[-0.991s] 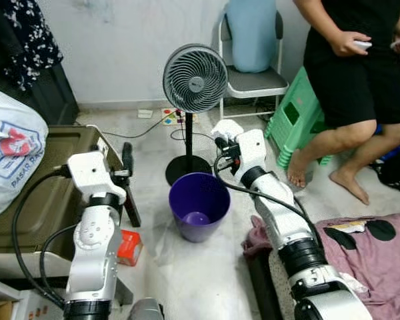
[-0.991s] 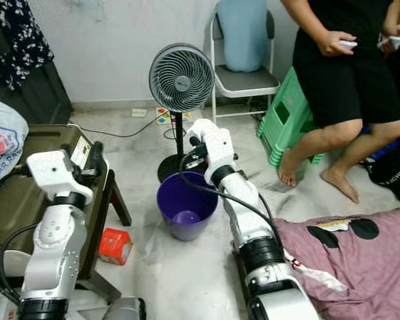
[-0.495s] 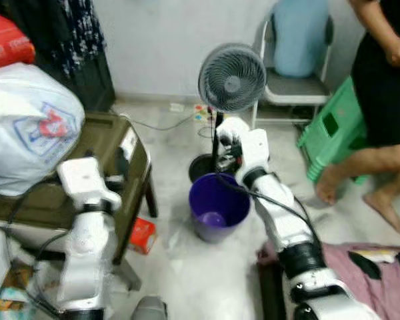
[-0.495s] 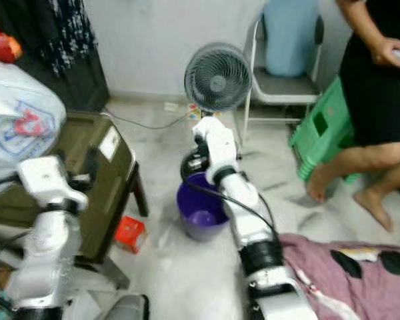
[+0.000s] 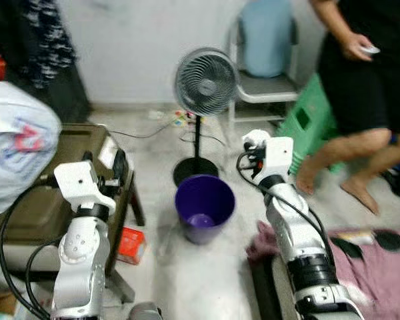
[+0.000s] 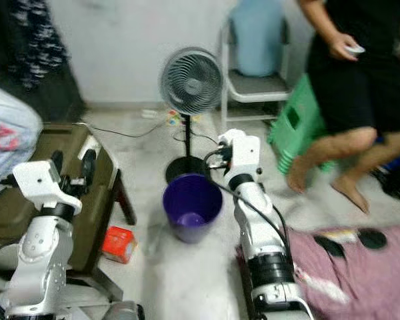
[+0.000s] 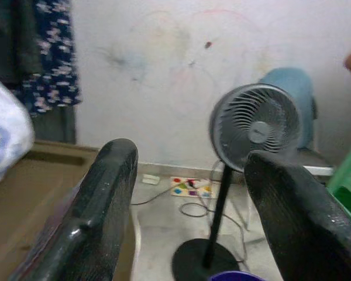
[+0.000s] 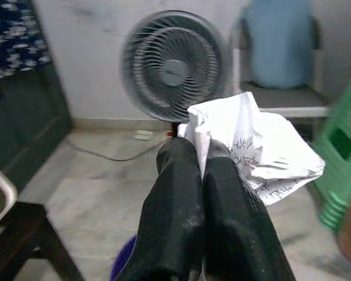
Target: Clean up the room
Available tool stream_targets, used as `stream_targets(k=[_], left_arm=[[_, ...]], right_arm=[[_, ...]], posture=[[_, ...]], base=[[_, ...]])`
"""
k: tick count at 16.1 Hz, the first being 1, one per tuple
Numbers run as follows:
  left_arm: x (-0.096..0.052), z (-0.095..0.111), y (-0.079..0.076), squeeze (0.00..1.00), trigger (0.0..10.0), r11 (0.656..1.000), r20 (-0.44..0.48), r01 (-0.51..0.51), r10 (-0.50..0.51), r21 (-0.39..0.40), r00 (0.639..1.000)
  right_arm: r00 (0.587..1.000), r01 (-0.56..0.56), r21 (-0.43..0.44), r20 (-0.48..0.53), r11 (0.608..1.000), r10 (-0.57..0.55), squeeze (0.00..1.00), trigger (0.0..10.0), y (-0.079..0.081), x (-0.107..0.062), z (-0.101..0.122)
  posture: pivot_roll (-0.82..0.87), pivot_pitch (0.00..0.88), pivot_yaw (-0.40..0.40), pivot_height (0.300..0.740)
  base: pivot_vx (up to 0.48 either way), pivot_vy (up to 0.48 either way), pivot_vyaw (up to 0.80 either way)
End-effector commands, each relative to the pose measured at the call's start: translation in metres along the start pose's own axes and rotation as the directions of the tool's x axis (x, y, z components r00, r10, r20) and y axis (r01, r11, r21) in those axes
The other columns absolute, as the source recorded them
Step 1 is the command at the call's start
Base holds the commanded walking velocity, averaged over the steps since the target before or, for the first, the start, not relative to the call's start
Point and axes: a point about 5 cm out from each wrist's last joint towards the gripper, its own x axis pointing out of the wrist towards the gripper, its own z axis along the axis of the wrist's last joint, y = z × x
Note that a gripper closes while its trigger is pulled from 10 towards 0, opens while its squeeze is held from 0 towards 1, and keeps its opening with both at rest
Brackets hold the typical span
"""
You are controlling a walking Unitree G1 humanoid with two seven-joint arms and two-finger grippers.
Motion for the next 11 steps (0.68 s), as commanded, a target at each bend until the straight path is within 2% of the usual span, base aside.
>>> stream_targets(k=[1,6,7,9,11], left_arm=[[0.002,0.004,-0.005,0.00,10.0,1.000,0.012,0.022,-0.022,0.000,1.000],[0.001,0.004,-0.005,0.00,10.0,1.000,0.012,0.030,-0.030,0.004,0.999],[0.001,0.004,-0.005,0.00,10.0,0.999,0.013,0.034,-0.034,0.001,0.999],[0.002,0.005,-0.007,0.00,10.0,0.999,0.017,0.043,-0.043,-0.002,0.999],[0.002,0.006,-0.008,0.00,10.0,0.999,0.020,0.051,-0.051,0.003,0.999]], right_arm=[[1.000,-0.008,0.002,0.016,1.000,0.007,0.00,10.0,0.003,0.002,0.005],[0.998,-0.056,-0.020,0.024,0.998,0.056,0.00,10.0,0.010,0.001,0.009],[0.997,-0.075,-0.049,0.032,0.996,0.076,0.00,10.0,0.014,0.001,0.011],[0.997,-0.069,-0.039,0.027,0.997,0.070,0.00,10.0,0.013,0.001,0.010],[0.997,-0.067,-0.031,0.025,0.997,0.067,0.00,10.0,0.013,0.001,0.010]], posture=[[0.12,0.000,-0.049,0.740],[0.12,0.000,-0.048,0.740],[0.12,0.000,-0.048,0.740],[0.12,0.000,-0.047,0.740],[0.12,0.000,-0.047,0.740]], base=[[0.000,0.000,0.00],[0.000,0.000,0.00],[0.000,0.000,0.80],[0.000,0.000,0.80],[0.000,0.000,0.28]])
